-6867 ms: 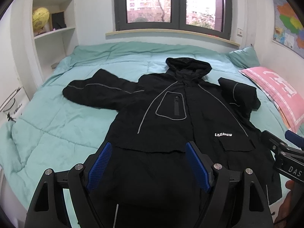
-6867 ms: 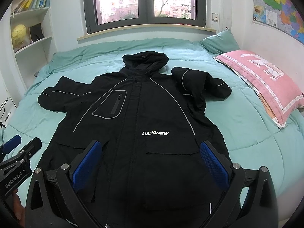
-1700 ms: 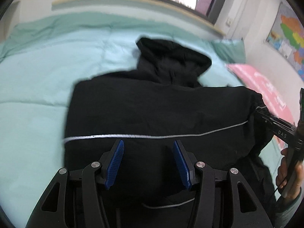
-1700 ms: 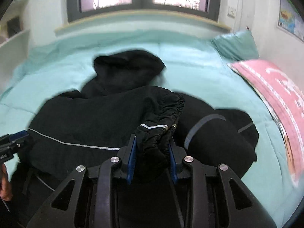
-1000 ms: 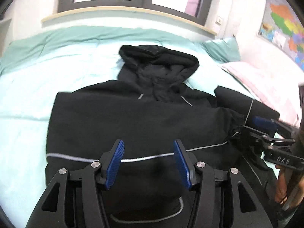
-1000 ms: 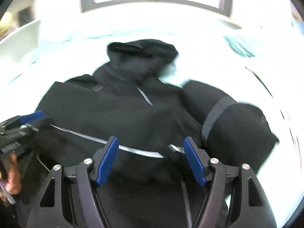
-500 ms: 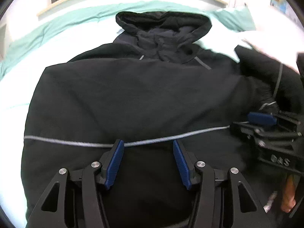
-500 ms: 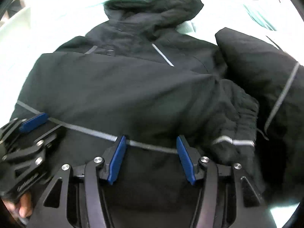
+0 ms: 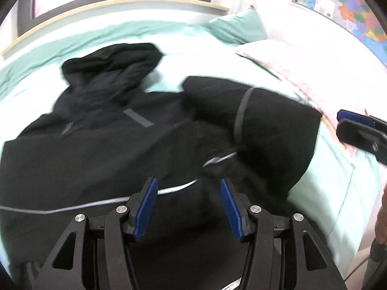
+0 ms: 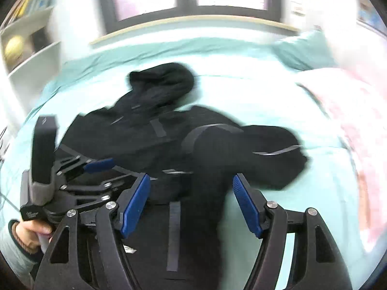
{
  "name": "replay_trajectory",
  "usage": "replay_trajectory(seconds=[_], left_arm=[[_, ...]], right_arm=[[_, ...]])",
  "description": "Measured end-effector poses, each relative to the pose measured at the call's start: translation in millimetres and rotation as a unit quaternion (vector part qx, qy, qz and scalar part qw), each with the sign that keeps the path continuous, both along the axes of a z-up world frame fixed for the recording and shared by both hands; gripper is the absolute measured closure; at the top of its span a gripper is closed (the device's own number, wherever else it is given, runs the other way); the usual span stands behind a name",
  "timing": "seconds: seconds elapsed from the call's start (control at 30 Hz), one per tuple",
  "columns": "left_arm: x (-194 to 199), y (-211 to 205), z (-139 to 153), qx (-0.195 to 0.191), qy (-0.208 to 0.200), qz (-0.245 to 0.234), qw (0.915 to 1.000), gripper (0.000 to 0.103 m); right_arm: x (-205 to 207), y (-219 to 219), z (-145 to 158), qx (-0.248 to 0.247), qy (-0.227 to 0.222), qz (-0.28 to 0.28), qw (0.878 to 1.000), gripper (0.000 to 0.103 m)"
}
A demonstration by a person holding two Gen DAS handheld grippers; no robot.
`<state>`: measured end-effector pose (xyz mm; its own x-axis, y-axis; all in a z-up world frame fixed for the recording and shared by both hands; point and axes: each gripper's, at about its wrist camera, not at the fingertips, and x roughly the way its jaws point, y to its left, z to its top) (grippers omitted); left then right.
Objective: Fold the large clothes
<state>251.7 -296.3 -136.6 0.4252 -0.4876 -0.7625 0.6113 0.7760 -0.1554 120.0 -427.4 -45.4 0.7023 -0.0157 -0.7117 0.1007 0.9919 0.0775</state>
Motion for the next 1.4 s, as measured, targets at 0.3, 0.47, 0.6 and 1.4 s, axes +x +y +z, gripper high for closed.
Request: replay_trajectory(seconds=[0.3, 0.47, 0.6, 1.4], left_arm=[[21, -71, -60, -0.007, 0.055, 0.049, 0.9973, 0.048], [22, -59, -75, -0.035, 0.051, 0.062, 0.9961, 0.048], [10, -63, -78, -0.013, 0.017, 0.056, 0.9982, 0.047], [-23, -111, -14, -0.058, -0.019, 0.033, 0.9976, 0.044]], right_arm=[[12, -160, -35, 0.042, 0.030, -0.121, 0.991, 0.029], [51, -205, -85, 0.112, 0.053, -0.126, 0.984, 0.029], [83, -221, -124, 0.148, 0.066, -0.141, 0.977, 0.029], [-6, -279, -34, -0.018, -0.032, -0.199, 0.979, 0.077]])
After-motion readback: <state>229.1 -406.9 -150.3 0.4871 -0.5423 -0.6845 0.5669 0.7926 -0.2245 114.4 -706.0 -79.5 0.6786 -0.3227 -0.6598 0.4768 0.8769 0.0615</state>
